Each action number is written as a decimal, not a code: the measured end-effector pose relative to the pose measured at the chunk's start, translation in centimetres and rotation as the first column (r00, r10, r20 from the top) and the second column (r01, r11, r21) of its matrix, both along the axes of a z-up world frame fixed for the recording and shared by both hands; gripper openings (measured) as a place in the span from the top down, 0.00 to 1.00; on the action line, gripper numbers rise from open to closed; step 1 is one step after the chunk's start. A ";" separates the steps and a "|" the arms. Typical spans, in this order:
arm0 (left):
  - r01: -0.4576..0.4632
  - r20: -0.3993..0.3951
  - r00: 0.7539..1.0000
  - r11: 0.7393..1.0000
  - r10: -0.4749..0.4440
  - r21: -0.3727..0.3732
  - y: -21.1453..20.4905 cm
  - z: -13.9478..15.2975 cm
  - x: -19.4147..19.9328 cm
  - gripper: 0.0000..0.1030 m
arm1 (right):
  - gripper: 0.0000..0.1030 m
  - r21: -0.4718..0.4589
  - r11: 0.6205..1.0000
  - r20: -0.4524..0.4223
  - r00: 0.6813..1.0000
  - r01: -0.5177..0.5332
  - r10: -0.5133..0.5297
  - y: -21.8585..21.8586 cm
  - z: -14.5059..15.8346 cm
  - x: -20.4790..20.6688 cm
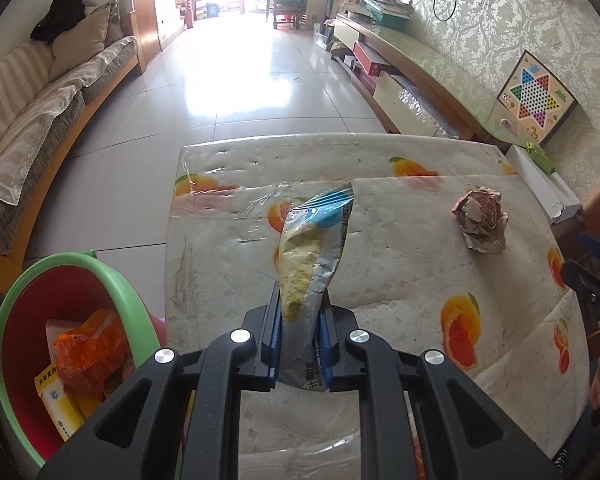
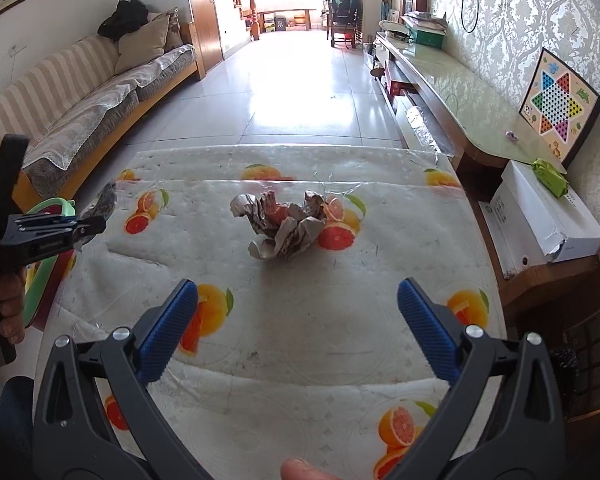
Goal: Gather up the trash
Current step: 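Grasp the crumpled paper with the right gripper while the left gripper holds the snack bag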
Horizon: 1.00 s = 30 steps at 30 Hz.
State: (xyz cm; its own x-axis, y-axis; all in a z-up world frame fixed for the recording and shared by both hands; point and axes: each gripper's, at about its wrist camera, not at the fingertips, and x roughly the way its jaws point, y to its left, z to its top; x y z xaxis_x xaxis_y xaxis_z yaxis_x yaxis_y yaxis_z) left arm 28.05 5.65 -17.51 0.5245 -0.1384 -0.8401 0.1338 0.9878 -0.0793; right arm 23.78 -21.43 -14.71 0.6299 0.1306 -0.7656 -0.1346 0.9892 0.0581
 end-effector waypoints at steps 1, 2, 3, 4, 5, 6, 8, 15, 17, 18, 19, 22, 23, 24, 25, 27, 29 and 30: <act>-0.002 0.012 1.000 1.000 0.002 -0.006 0.1 0.4 -0.6 0.88 | 0.05 -0.004 1.000 -0.002 1.000 -0.001 0.001 0.3 -0.1 0.8; -0.002 0.025 1.000 1.000 0.002 -0.008 0.0 0.8 -1.4 0.88 | 0.05 -0.008 1.000 -0.002 1.000 -0.004 0.004 0.5 -0.2 1.4; 0.001 0.040 0.999 1.000 -0.001 -0.006 -0.1 1.1 -2.3 0.88 | 0.05 -0.016 1.000 -0.002 1.000 -0.005 0.005 0.8 -0.3 2.1; 0.005 0.051 0.999 1.000 -0.005 -0.006 0.1 1.3 -3.2 0.88 | 0.05 -0.024 1.000 -0.004 1.000 -0.007 0.007 1.1 -0.4 2.9; 0.005 0.056 0.998 1.000 -0.005 -0.013 0.1 1.4 -4.0 0.88 | 0.05 -0.031 0.999 -0.010 1.000 -0.008 0.008 1.4 -0.7 3.6; 0.005 0.059 0.998 1.000 -0.003 -0.026 0.3 1.5 -4.7 0.88 | 0.05 -0.036 0.999 -0.016 1.000 -0.008 0.007 1.7 -0.9 4.3; 0.000 0.064 0.998 0.999 0.003 -0.040 0.8 1.6 -6.2 0.88 | 0.05 -0.045 0.999 -0.033 0.999 -0.005 0.004 2.3 -1.5 5.7; -0.045 0.065 0.997 0.994 0.051 -0.097 2.9 1.6 -9.8 0.88 | 0.05 -0.110 0.994 -0.101 0.995 -0.022 0.010 4.5 -4.7 9.6; -0.056 0.070 0.996 0.994 0.063 -0.096 3.5 1.7 -10.4 0.88 | 0.05 -0.139 0.990 -0.116 0.993 -0.028 0.012 4.9 -5.5 10.3; -0.061 0.072 0.995 0.993 0.069 -0.100 3.8 1.7 -10.8 0.88 | 0.05 -0.152 0.988 -0.122 0.992 -0.029 0.010 5.1 -5.9 10.6; -0.068 0.072 0.994 0.992 0.076 -0.109 4.1 1.7 -10.9 0.88 | 0.05 -0.167 0.985 -0.127 0.992 -0.029 0.008 5.2 -6.2 11.0; -0.082 0.076 0.993 0.990 0.091 -0.113 4.9 1.8 -11.3 0.88 | 0.05 -0.194 0.981 -0.139 0.990 -0.027 -0.001 5.2 -7.0 11.8; -0.087 0.078 0.992 0.989 0.096 -0.116 5.1 1.8 -11.4 0.88 | 0.05 -0.194 0.981 -0.144 0.990 -0.025 -0.004 5.1 -7.3 12.0; -0.090 0.082 0.992 0.989 0.100 -0.114 5.3 1.9 -11.4 0.88 | 0.05 -0.197 0.980 -0.146 0.989 -0.020 -0.010 5.0 -7.4 12.1; -0.092 0.085 0.991 0.989 0.102 -0.111 5.4 2.0 -11.4 0.88 | 0.05 -0.198 0.980 -0.149 0.989 -0.012 -0.018 4.8 -7.5 12.2; -0.096 0.092 0.990 0.989 0.107 -0.116 5.6 2.3 -11.5 0.88 | 0.07 -0.193 0.981 -0.148 0.989 -0.004 -0.025 4.6 -7.5 12.2; -0.094 0.098 0.990 0.989 0.105 -0.111 5.6 2.5 -11.5 0.88 | 0.18 -0.187 0.982 -0.154 0.988 -0.010 -0.019 4.6 -7.6 12.2; -0.094 0.098 0.990 0.989 0.106 -0.114 5.6 2.5 -11.5 0.88 | 0.25 -0.183 0.983 -0.164 0.986 -0.014 -0.016 4.6 -7.7 12.3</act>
State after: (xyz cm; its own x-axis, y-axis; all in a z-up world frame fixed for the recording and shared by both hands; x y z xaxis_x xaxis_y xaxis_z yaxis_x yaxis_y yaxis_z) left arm 16.54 11.21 -15.01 0.6234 -0.1681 -0.7636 0.0477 0.9830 -0.1775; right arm 36.06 -16.78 -22.40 0.4941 -0.0217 -0.8692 -0.1374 0.9852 -0.1027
